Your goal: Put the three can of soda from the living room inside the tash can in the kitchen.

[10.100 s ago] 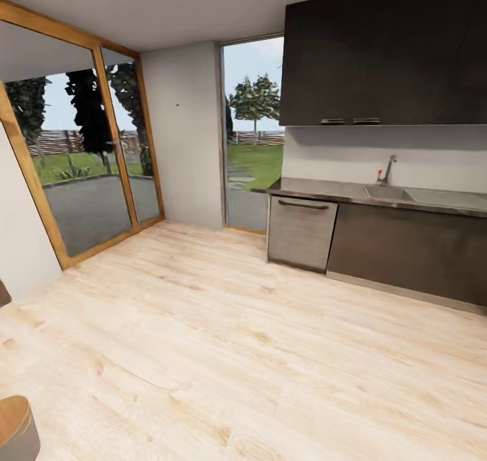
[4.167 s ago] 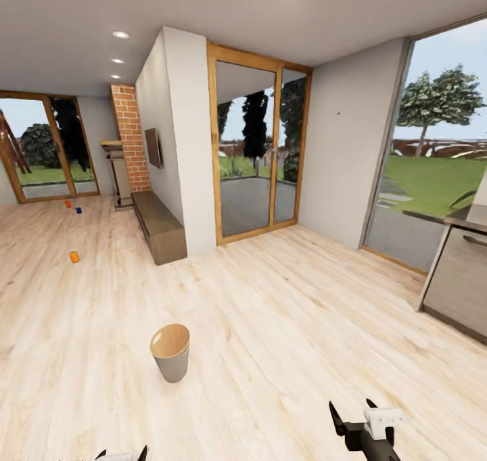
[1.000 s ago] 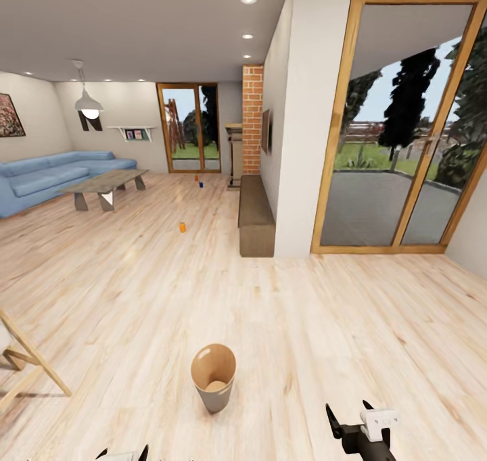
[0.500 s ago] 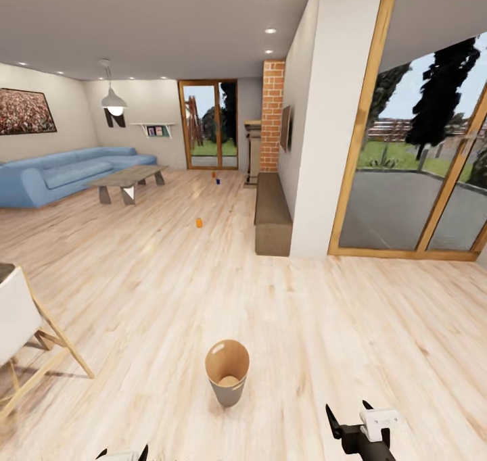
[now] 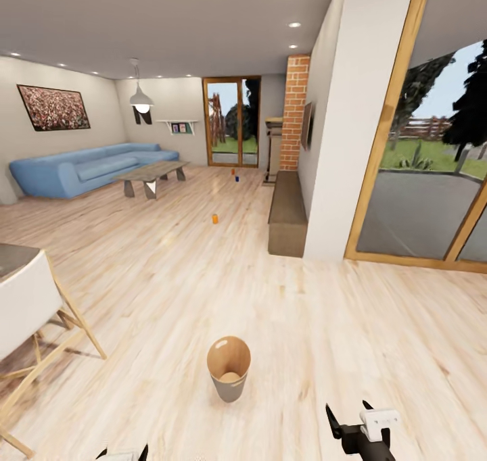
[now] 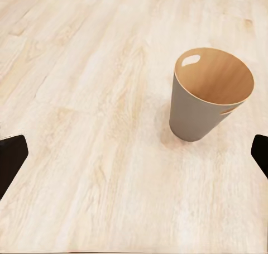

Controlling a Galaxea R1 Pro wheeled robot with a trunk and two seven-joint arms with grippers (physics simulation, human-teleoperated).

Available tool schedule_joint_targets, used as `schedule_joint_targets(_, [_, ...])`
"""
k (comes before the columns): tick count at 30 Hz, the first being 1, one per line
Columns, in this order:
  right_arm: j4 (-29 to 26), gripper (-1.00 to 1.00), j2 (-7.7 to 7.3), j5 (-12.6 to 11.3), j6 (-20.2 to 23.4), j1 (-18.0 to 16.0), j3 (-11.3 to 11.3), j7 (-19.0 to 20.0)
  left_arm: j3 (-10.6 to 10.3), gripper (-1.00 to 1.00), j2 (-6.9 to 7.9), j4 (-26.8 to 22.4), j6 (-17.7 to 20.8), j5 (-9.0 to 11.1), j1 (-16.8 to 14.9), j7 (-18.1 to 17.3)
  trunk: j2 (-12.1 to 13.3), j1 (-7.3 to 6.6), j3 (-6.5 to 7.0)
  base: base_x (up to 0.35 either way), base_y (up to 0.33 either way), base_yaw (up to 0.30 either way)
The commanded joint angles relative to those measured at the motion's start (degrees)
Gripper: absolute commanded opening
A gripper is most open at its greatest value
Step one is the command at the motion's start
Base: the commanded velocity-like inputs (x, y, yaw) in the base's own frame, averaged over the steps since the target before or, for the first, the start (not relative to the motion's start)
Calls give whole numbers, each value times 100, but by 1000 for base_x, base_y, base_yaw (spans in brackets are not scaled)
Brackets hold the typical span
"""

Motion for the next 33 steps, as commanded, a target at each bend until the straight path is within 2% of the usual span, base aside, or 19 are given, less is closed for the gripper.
schedule_joint_targets(1, [0, 100, 0, 0, 0, 0, 0, 3, 6, 100, 0, 4, 0, 1, -1, 0, 0, 0, -3, 0, -280, 229])
schedule_joint_targets(11, [0, 100, 4, -6, 0, 0, 0, 8, 40, 100, 0, -5, 0, 5, 0, 0, 0, 0, -23, 0, -264, 232])
schedule_joint_targets(33, [0, 100, 9, -9, 0, 0, 0, 9, 39, 100, 0, 4, 0, 0, -2, 0, 0, 0, -27, 0, -195, 242])
